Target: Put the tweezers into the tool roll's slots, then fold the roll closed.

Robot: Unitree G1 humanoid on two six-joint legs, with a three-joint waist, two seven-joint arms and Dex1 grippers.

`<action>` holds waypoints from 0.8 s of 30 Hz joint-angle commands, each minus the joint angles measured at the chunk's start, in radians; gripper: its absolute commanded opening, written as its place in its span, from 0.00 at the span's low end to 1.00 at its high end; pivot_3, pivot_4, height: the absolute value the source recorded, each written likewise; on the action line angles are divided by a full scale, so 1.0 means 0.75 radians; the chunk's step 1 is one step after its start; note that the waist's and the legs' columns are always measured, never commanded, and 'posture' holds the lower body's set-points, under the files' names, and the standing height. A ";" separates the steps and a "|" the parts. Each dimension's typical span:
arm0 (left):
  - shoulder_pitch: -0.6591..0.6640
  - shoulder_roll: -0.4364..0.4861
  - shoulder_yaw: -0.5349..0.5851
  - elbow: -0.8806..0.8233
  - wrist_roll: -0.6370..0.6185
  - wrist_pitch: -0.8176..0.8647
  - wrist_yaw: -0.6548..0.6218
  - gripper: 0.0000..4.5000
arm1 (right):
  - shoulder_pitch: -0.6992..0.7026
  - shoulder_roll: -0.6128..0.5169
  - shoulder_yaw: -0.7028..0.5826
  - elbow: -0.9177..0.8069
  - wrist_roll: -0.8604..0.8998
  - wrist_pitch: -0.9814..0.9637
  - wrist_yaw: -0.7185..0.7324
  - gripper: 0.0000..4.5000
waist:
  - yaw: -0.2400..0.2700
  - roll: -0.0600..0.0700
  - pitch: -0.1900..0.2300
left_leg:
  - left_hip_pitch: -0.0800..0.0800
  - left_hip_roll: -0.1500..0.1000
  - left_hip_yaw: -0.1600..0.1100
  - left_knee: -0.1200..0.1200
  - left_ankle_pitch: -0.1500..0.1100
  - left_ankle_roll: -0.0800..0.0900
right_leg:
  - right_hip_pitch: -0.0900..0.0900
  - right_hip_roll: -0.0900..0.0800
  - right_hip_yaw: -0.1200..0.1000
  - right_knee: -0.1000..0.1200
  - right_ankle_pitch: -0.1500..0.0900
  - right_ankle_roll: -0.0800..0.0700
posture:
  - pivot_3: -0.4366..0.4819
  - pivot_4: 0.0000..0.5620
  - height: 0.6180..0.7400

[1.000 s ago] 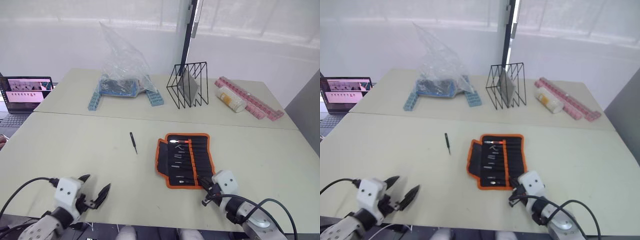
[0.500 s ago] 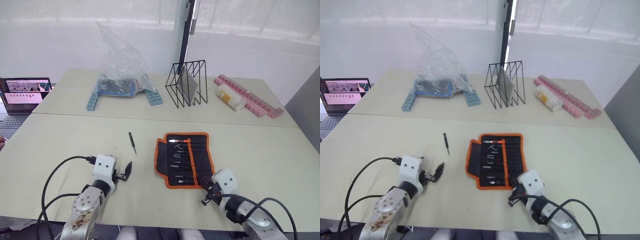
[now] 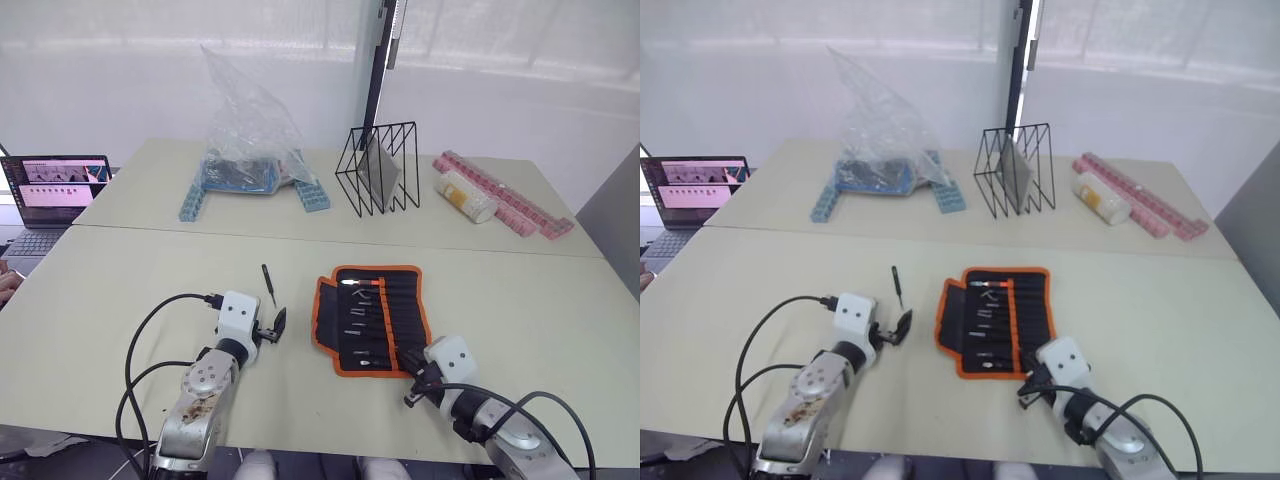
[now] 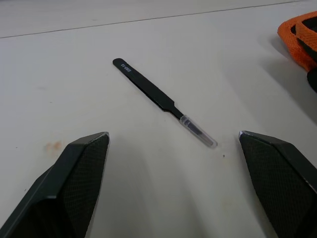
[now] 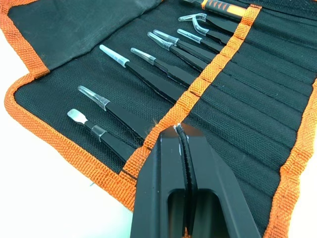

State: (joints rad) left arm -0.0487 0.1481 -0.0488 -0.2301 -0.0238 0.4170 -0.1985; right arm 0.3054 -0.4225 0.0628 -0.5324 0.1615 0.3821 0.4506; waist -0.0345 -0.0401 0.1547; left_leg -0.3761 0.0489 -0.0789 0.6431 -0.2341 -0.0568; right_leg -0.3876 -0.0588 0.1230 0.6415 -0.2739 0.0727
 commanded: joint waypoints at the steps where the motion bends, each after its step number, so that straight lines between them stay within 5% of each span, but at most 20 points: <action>1: -0.041 -0.022 -0.027 0.107 0.038 0.015 0.046 0.99 | 0.015 -0.007 0.014 -0.010 0.000 0.037 0.002 0.00 | -0.001 0.002 -0.001 | 0.001 0.000 0.000 0.000 0.000 0.000 | 0.000 0.000 0.000 0.000 0.000 0.000 | 0.48 0.27 0.82; 9: -0.052 -0.032 -0.032 0.141 0.041 0.032 0.056 0.99 | 0.016 -0.007 0.008 -0.024 0.001 0.049 -0.002 0.00 | -0.001 0.005 -0.003 | 0.001 0.000 0.000 0.000 0.000 0.000 | 0.000 0.000 0.000 0.000 0.001 0.001 | 0.48 0.27 0.82; 23: -0.096 -0.036 -0.001 0.222 0.035 0.038 0.066 0.00 | 0.020 -0.005 0.012 -0.049 0.003 0.079 -0.017 0.00 | 0.001 0.006 -0.003 | 0.001 0.000 0.000 0.000 0.000 0.000 | 0.000 0.000 0.000 -0.001 -0.004 -0.006 | 0.48 0.27 0.82; 24: -0.097 -0.033 0.003 0.226 0.036 0.038 0.067 0.00 | 0.020 -0.004 0.012 -0.051 0.004 0.080 -0.018 0.00 | 0.002 0.006 -0.003 | 0.001 0.000 0.000 0.000 0.000 0.000 | 0.000 0.000 0.000 -0.001 -0.004 -0.006 | 0.48 0.27 0.82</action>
State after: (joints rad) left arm -0.1357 0.1197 -0.0453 -0.1275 -0.0050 0.4163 -0.1599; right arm 0.3061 -0.4225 0.0645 -0.5607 0.1617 0.4250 0.4343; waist -0.0332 -0.0355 0.1521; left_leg -0.3754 0.0487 -0.0790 0.6430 -0.2341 -0.0569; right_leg -0.3873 -0.0588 0.1233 0.6411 -0.2766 0.0682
